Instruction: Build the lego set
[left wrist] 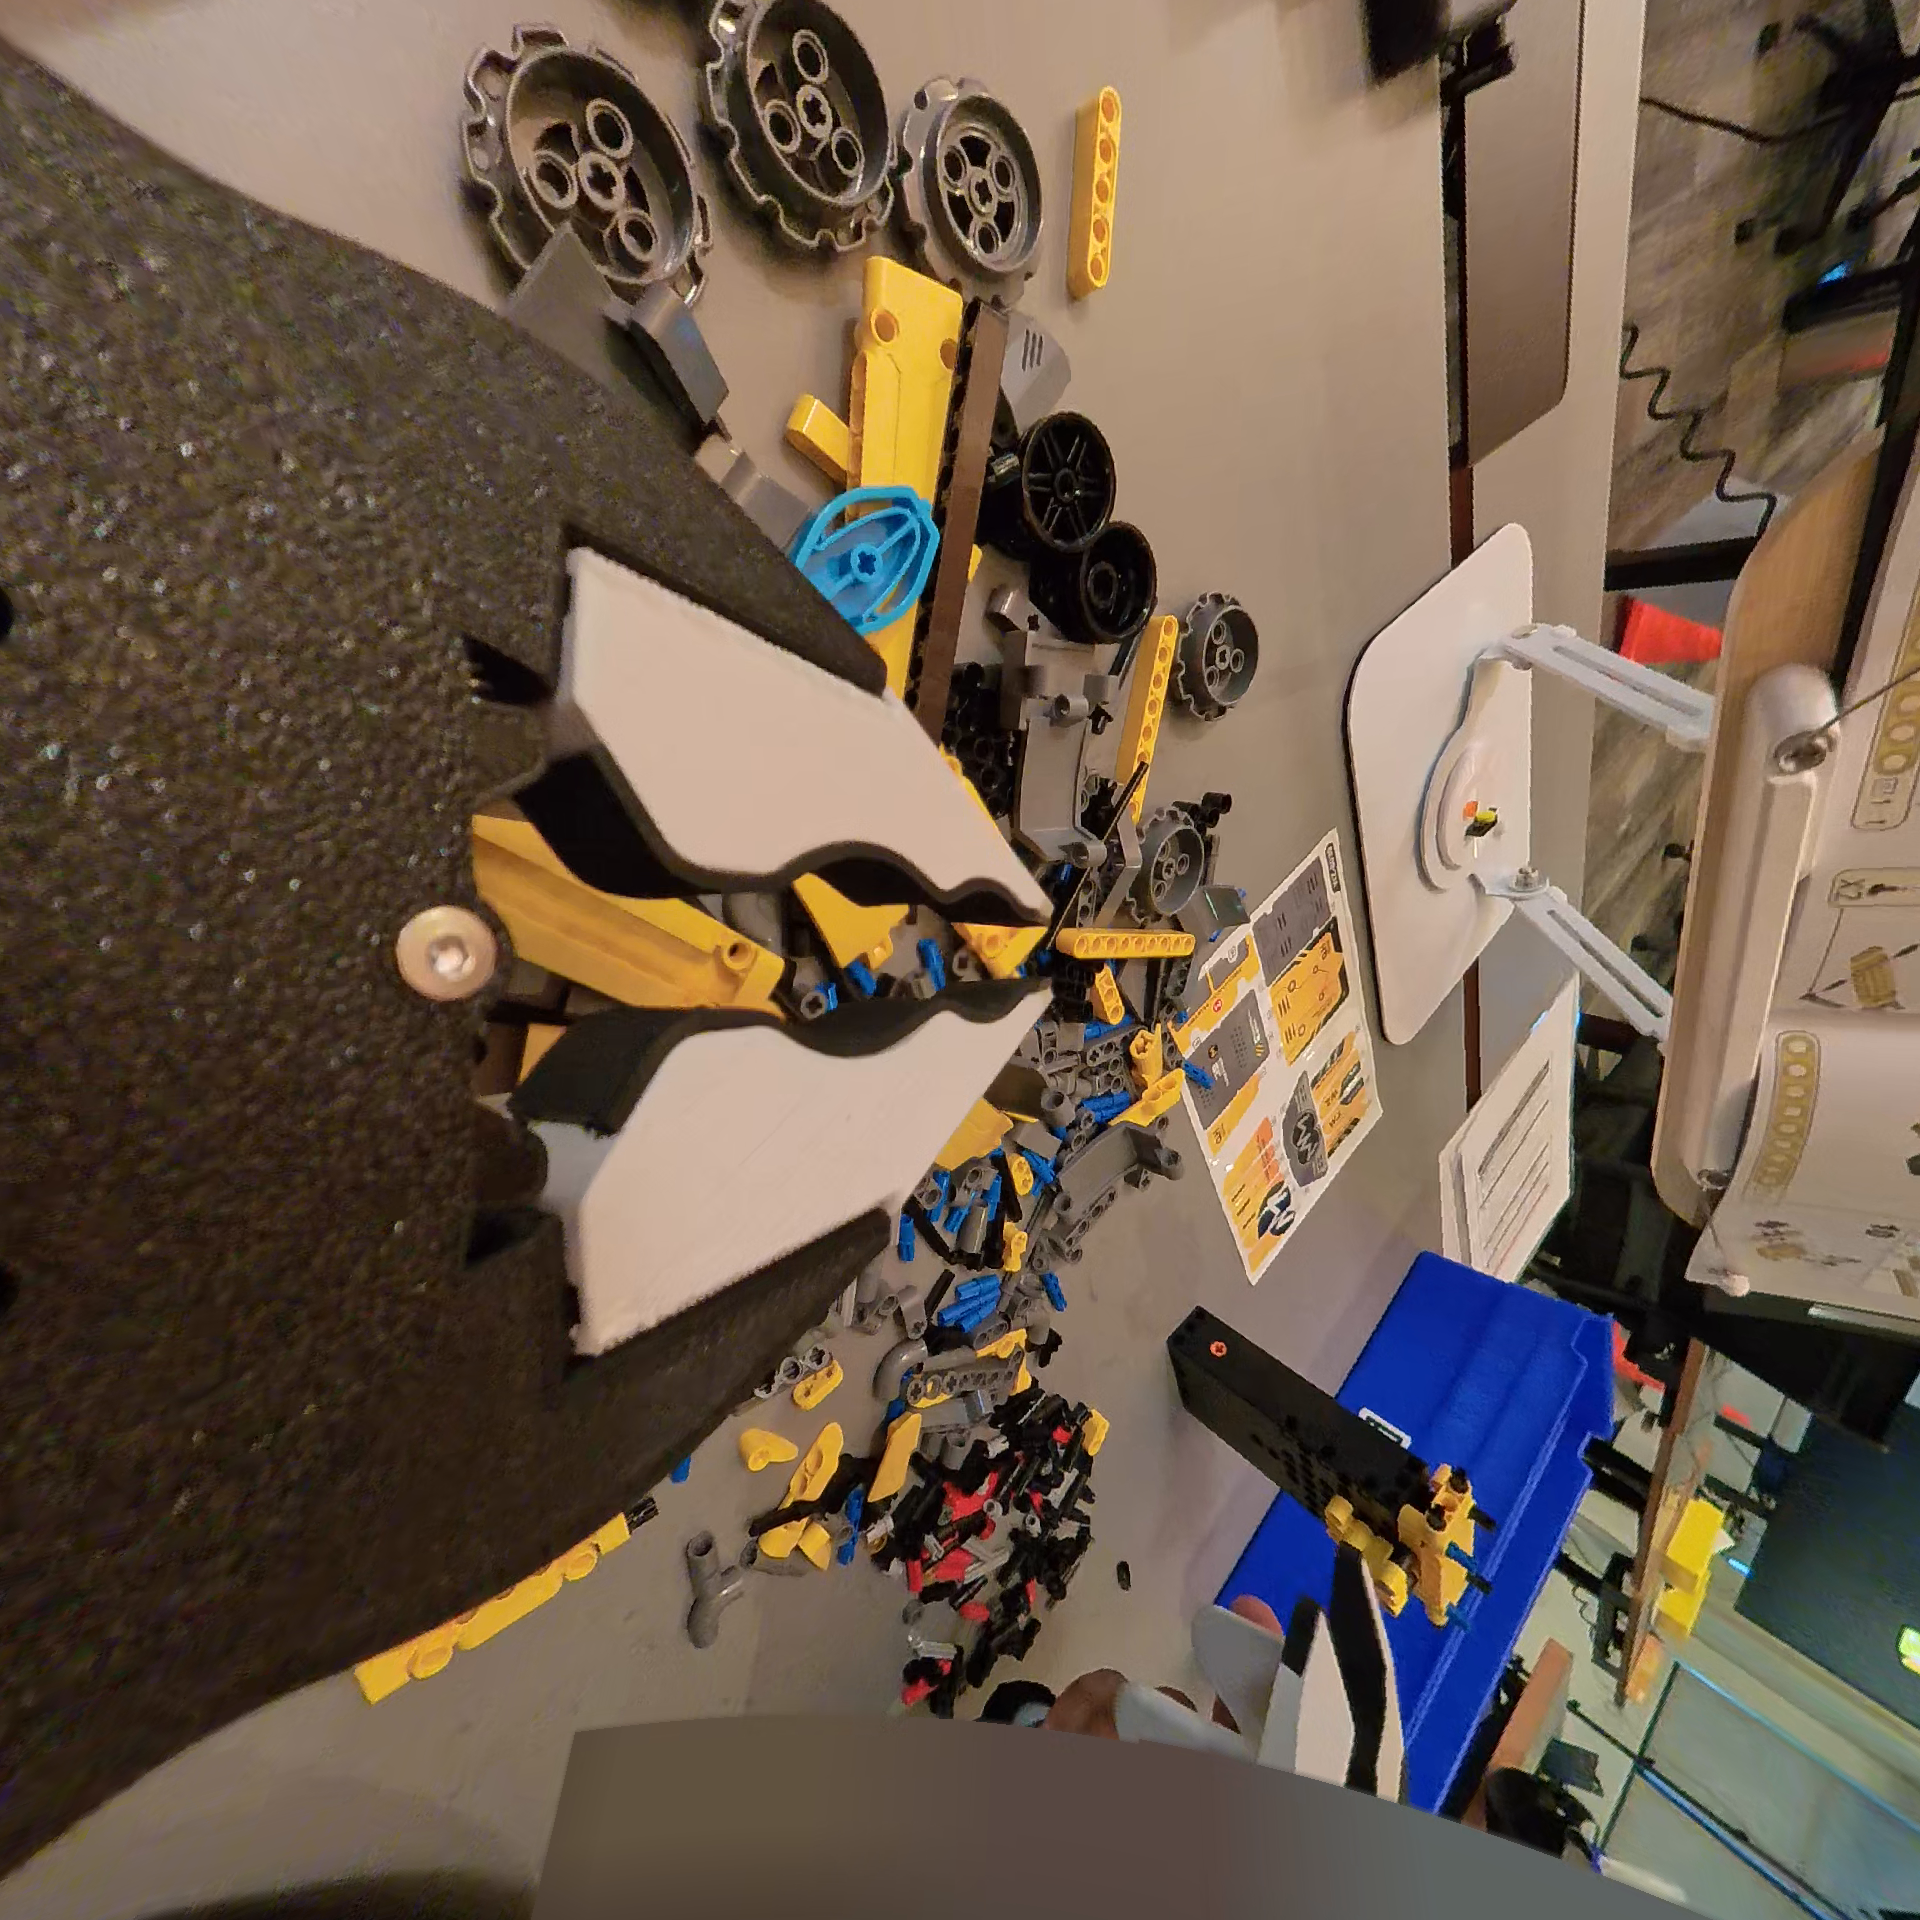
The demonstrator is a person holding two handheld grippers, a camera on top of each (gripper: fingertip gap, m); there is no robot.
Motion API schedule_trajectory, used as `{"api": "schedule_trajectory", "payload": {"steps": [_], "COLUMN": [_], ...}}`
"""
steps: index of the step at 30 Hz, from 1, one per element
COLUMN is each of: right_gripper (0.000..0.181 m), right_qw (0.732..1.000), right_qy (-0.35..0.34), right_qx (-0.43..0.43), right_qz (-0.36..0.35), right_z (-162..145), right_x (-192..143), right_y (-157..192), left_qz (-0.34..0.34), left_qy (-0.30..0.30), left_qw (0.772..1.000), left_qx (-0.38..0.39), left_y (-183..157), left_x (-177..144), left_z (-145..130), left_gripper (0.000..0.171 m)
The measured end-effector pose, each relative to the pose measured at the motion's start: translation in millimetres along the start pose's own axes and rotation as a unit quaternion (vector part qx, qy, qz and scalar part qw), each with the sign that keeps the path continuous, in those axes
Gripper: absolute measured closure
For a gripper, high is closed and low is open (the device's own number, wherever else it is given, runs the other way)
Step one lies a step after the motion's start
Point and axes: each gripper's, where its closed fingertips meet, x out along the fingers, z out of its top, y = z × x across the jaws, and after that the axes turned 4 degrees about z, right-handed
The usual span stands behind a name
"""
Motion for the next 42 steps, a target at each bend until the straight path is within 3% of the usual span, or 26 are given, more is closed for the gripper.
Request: {"api": "schedule_trajectory", "payload": {"steps": [2,6,12,15,19,24,30,42], "right_gripper": [0.161,0.161,0.160,0.160,0.160,0.161,0.163,0.162], "right_qw": [1.000,1.000,1.000,1.000,1.000,0.999,0.993,0.991], "right_qy": [0.001,0.001,0.001,0.002,0.006,-0.017,-0.063,-0.106], "right_qx": [0.000,0.000,-0.001,-0.002,-0.004,-0.008,-0.024,-0.031], "right_qz": [0.000,0.001,0.001,0.001,0.000,-0.027,-0.091,-0.079], "right_z": [-0.3,-0.4,-0.1,-0.4,-1.7,8.7,27.2,41.5], "right_x": [0.2,0.3,0.1,0.5,1.0,-9.1,-37.3,-46.4], "right_y": [0.0,0.0,0.5,0.8,0.7,-11.2,-38.3,-32.8], "left_qz": [0.032,0.167,0.159,0.137,0.086,0.061,0.013,-0.031], "left_qy": [0.004,0.023,0.025,0.004,0.003,0.010,-0.011,-0.056], "left_qw": [0.999,0.985,0.987,0.990,0.996,0.998,1.000,0.998], "left_qx": [-0.002,0.029,-0.011,-0.026,-0.026,0.006,-0.011,-0.011], "left_y": [11.5,54.4,57.2,51.7,33.0,18.5,6.9,-6.8], "left_x": [-0.6,-8.4,-6.9,-6.9,-0.8,1.8,-2.9,-14.5], "left_z": [-1.4,-7.0,-9.2,-2.9,-1.7,-3.7,4.0,18.9], "left_gripper": [0.162,0.162,0.158,0.135,0.087,0.087,0.090,0.132]}}
